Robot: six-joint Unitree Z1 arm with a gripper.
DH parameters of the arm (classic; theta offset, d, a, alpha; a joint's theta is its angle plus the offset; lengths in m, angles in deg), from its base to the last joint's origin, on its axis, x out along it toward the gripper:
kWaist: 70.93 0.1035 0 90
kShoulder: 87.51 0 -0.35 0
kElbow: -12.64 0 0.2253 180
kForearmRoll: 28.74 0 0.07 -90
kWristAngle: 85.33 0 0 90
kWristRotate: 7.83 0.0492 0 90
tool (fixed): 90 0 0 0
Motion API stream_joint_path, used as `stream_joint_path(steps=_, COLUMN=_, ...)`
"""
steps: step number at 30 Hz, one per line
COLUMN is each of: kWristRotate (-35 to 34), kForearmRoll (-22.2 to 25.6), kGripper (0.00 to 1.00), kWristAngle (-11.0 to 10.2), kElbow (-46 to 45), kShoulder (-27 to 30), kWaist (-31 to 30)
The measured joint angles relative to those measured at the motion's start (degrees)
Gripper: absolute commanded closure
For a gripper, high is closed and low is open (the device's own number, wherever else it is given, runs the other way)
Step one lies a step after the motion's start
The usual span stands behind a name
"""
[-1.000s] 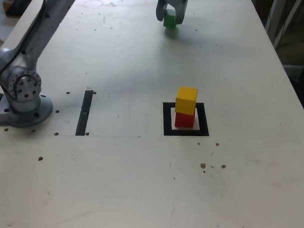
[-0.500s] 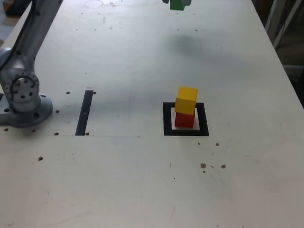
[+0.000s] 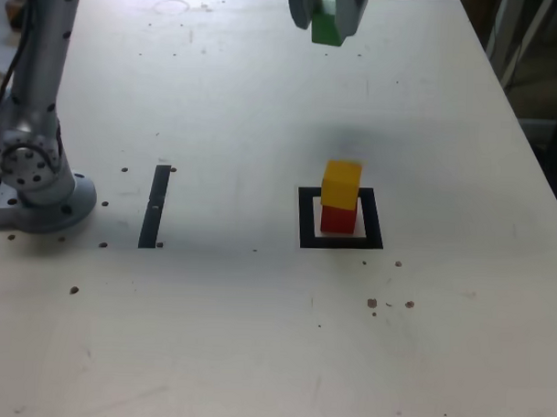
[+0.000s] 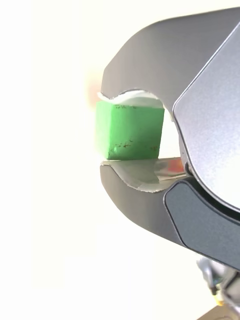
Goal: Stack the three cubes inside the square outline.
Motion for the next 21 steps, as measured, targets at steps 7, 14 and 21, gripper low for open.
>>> stream_joint_path(steps=7, kWristRotate=-10.8, kForearmRoll=-0.1, kGripper=0.75, kWristAngle=0.9, kElbow=-9.4, kShoulder=6.4, kWaist=-11.7)
stream_joint_path(steps=14, kWristRotate=-17.5, kForearmRoll=-0.4, kGripper=0.76, kWristAngle=1.6, kElbow=-11.3, kShoulder=7.0, kWaist=-19.2)
stream_joint_path(steps=21, kWristRotate=-23.4, kForearmRoll=-0.4, kGripper=0.76, kWristAngle=3.9, kElbow=-10.5, kShoulder=6.8, kWaist=-25.6)
